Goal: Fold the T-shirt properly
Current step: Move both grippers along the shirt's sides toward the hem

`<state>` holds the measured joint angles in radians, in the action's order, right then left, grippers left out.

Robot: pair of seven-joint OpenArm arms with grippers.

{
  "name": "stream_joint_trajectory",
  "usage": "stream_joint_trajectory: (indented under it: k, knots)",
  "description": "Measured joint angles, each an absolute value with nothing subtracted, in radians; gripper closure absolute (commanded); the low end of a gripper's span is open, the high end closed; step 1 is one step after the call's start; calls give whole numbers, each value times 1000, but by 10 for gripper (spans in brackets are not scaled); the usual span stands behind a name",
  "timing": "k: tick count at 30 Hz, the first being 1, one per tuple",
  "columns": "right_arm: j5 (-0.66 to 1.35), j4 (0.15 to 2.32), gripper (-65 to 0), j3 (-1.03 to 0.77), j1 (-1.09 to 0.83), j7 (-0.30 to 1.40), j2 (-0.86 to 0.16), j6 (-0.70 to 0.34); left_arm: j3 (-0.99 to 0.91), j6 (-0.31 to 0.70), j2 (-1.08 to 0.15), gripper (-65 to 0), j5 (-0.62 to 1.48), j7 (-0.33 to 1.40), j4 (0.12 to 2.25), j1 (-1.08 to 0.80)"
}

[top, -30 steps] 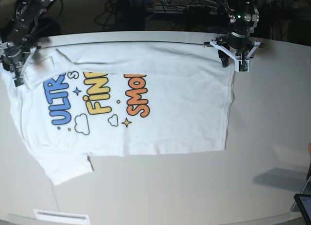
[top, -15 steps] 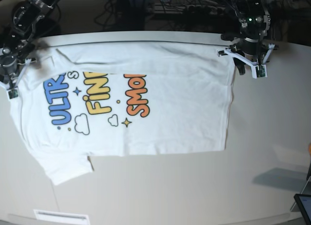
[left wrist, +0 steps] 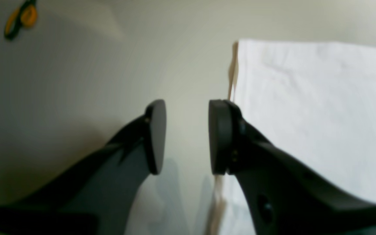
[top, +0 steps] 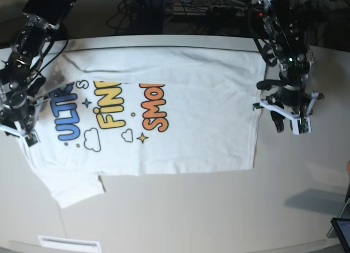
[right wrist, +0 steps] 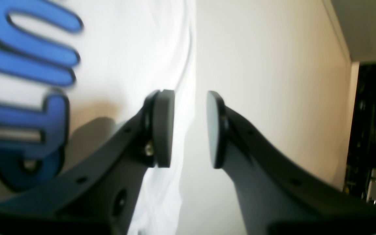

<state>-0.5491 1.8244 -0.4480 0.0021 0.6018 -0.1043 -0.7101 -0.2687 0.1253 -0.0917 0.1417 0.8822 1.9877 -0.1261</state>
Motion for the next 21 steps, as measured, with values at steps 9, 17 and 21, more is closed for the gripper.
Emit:
stream_joint_trajectory:
  k: [9,17,21]
  knots:
    - [-539,1604,-302,-438,173,613,-141,-709,-271,123,-213,-225,142,933,1913,-30]
    - [-344,1363,-389,-438,371,722,-252,-704,-273,129,-244,-225,143,936,1657,91]
    - [-304,1186,-440,-437,458,706,-294,-701,-271,296,-246,-225,143,931,1514,184]
